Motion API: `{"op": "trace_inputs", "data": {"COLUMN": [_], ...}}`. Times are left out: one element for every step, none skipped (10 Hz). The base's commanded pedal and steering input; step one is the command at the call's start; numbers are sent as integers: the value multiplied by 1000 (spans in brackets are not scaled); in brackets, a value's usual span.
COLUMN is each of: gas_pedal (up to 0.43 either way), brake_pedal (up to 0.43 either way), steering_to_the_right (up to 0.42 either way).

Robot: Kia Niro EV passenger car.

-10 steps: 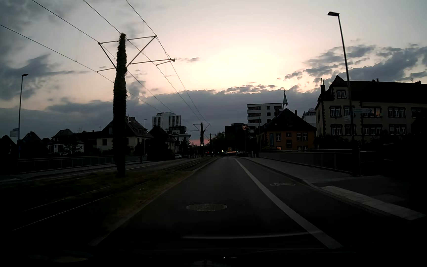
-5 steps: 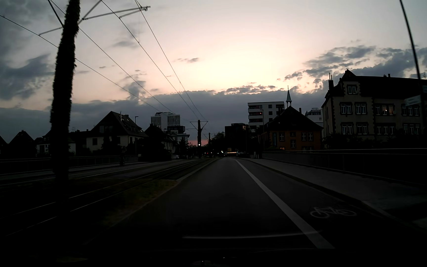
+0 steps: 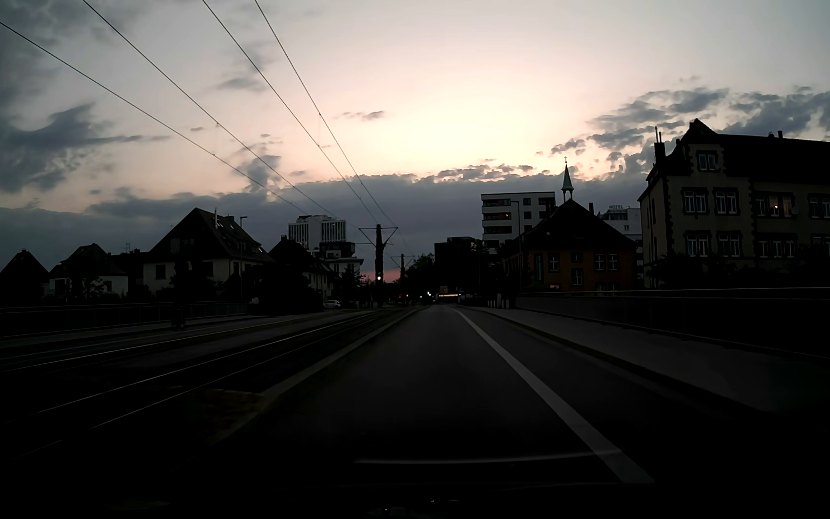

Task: Follow the waypoints while adhering to traffic rules and regulations

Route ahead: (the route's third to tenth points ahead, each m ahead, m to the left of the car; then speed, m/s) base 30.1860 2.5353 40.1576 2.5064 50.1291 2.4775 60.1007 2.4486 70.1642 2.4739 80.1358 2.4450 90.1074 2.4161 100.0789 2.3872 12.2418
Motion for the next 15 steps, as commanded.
{"op": "trace_inputs", "data": {"gas_pedal": [87, 87, 87, 87, 87, 87, 87, 87, 87, 87, 87, 87, 87, 87, 79], "brake_pedal": [0, 0, 0, 0, 0, 0, 0, 0, 0, 0, 0, 0, 0, 0, 0], "steering_to_the_right": [4, 4, 4, 4, 4, 5, 5, 5, 5, 5, 4, 4, 4, 4, 4]}}
